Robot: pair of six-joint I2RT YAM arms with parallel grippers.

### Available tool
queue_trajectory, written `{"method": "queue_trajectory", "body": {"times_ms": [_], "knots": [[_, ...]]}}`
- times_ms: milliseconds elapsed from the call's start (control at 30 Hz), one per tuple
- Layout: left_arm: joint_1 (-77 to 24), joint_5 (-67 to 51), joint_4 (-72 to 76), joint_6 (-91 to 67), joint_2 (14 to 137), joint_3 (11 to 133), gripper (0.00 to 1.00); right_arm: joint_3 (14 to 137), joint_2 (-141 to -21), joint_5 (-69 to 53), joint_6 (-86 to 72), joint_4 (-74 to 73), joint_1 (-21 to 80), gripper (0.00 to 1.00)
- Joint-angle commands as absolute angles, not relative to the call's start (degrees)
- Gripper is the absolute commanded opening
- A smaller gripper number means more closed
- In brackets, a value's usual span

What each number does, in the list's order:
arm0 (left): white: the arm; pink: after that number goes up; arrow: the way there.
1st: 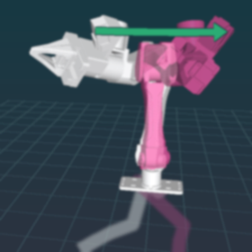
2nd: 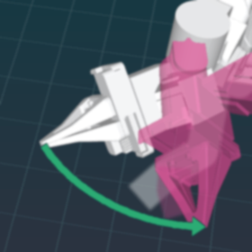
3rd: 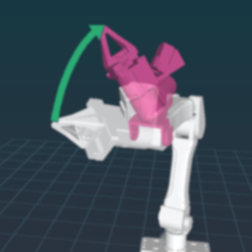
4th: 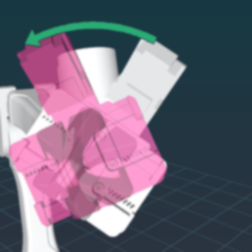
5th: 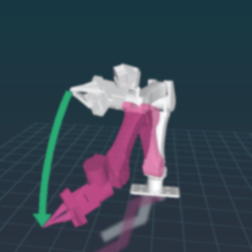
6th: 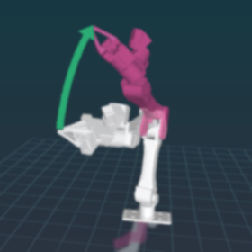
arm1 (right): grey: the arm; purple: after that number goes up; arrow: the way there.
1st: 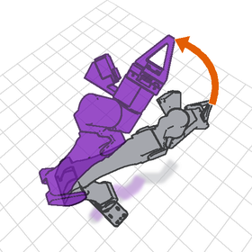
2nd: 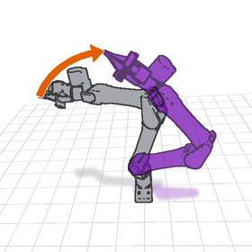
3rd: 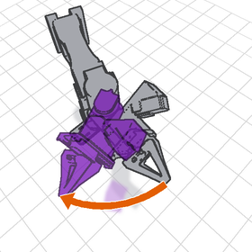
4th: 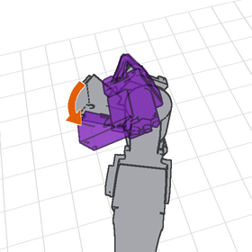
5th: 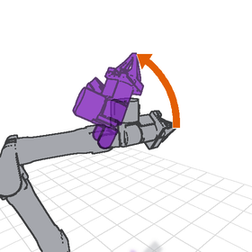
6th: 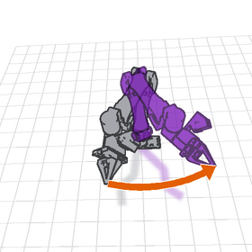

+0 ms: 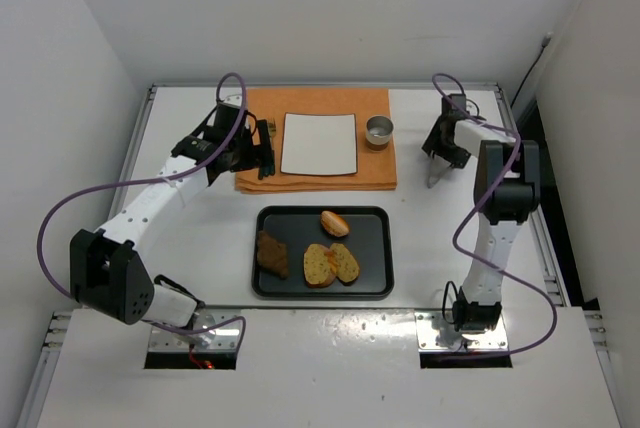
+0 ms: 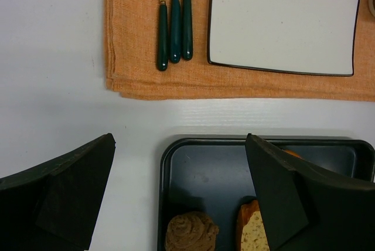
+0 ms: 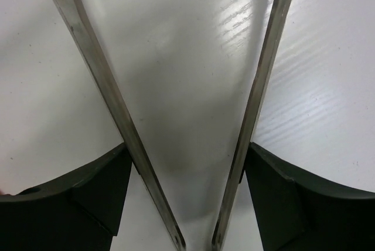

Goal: Place the bread

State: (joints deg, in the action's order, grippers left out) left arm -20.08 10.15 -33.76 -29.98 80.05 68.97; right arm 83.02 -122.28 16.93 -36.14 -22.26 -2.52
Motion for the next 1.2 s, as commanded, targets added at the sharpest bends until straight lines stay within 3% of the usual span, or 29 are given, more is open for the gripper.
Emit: {"method": "queue_trajectory", "body": {"times_ms": [0, 67, 100, 167, 400, 900, 1167], "knots": [[-20.04, 10.37, -33.31, -29.27, 78.76, 70.84, 0.99, 84.81, -123.4, 18.98, -37.0, -20.4, -2.81, 0.66], [-20.04, 10.37, -33.31, -29.27, 78.75, 70.84, 0.99, 84.29, -121.82, 19.77, -37.79, -19.78, -2.81, 0.55], [-20.04, 10.37, -33.31, -29.27, 78.75, 70.84, 0.99, 83.16, -120.86, 19.78, -38.32, -19.78, -2.81, 0.41], [-20.04, 10.37, -33.31, -29.79, 78.23, 70.84, 0.99, 80.96, -116.73, 20.3, -38.32, -18.9, -2.81, 0.35], [-20.04, 9.58, -33.84, -29.27, 76.91, 72.06, 0.99, 73.58, -97.08, 17.06, -37.0, -21.88, -1.76, 0.34], [-20.57, 8.8, -33.84, -29.27, 75.85, 72.07, 0.99, 53.17, -50.48, -13.67, -31.64, -44.9, 4.74, 0.44], [-21.09, 8.26, -33.84, -29.97, 76.38, 73.13, 0.99, 48.0, -46.85, -24.68, -30.41, -47.65, 10.01, 0.45]]}}
